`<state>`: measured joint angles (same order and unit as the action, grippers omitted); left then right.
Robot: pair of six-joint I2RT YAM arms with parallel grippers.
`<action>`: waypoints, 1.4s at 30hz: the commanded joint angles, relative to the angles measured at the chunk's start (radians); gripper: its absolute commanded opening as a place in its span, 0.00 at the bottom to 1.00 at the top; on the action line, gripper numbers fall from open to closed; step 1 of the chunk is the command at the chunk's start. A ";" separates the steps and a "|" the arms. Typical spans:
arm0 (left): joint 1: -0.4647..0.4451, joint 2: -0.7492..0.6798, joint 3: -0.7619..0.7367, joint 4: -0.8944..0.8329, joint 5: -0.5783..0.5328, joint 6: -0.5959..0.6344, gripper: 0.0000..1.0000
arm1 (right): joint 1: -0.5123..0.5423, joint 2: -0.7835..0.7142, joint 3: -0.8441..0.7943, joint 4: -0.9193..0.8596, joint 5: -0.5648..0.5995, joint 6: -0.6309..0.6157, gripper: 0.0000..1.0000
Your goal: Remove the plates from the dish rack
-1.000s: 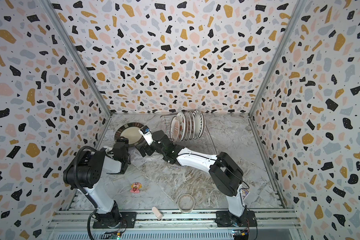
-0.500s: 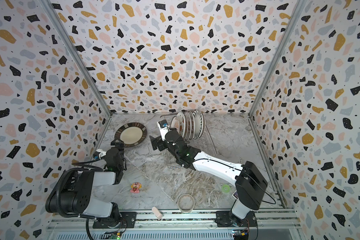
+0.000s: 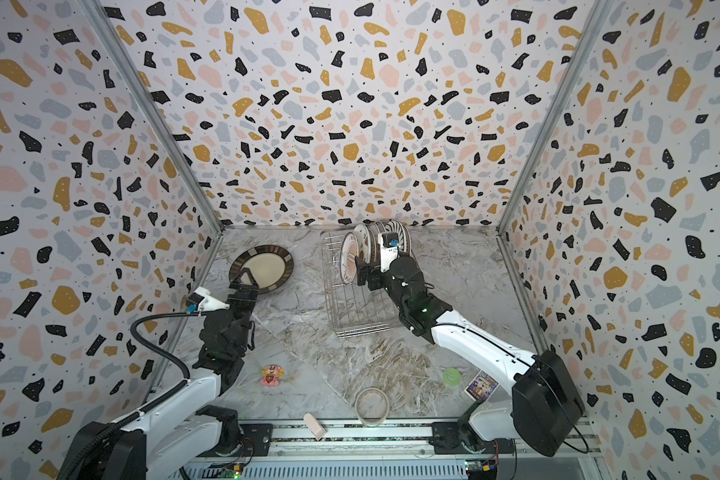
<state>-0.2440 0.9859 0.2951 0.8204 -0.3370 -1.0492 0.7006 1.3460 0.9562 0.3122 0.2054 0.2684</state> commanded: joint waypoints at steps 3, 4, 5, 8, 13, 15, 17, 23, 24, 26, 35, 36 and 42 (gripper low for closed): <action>-0.080 -0.006 0.072 0.081 0.202 0.272 1.00 | -0.015 0.053 0.120 -0.131 -0.032 0.022 0.99; -0.097 0.003 0.077 0.109 0.252 0.302 1.00 | -0.022 0.059 0.117 -0.123 -0.057 0.016 0.97; -0.116 0.016 0.087 0.129 0.303 0.337 1.00 | -0.030 0.064 0.113 -0.107 -0.082 0.020 0.93; -0.169 0.055 0.131 0.122 0.409 0.414 1.00 | -0.074 0.098 0.132 -0.100 -0.170 0.057 0.78; -0.226 0.085 0.147 0.140 0.462 0.452 1.00 | -0.100 0.186 0.208 -0.137 -0.158 0.070 0.65; -0.253 0.091 0.143 0.143 0.440 0.463 1.00 | -0.103 0.224 0.233 -0.136 -0.146 0.069 0.60; -0.280 0.114 0.155 0.140 0.445 0.479 1.00 | -0.105 0.272 0.275 -0.155 -0.121 0.067 0.54; -0.304 0.161 0.172 0.159 0.451 0.478 1.00 | -0.097 0.380 0.391 -0.245 -0.011 0.060 0.47; -0.304 0.164 0.175 0.153 0.447 0.479 1.00 | -0.097 0.397 0.406 -0.253 -0.001 0.058 0.46; -0.307 0.173 0.172 0.158 0.439 0.482 1.00 | -0.098 0.437 0.434 -0.271 0.025 0.057 0.45; -0.309 0.188 0.197 0.123 0.402 0.495 1.00 | -0.083 0.571 0.553 -0.328 0.061 0.060 0.30; -0.308 0.188 0.191 0.134 0.400 0.492 1.00 | -0.077 0.583 0.566 -0.341 0.081 0.060 0.30; -0.308 0.242 0.207 0.187 0.320 0.550 1.00 | -0.078 0.652 0.633 -0.359 0.093 0.035 0.30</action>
<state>-0.5472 1.2007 0.4709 0.9344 0.0414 -0.5564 0.6285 1.9770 1.5330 -0.0006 0.2855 0.3241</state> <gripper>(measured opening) 0.996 0.296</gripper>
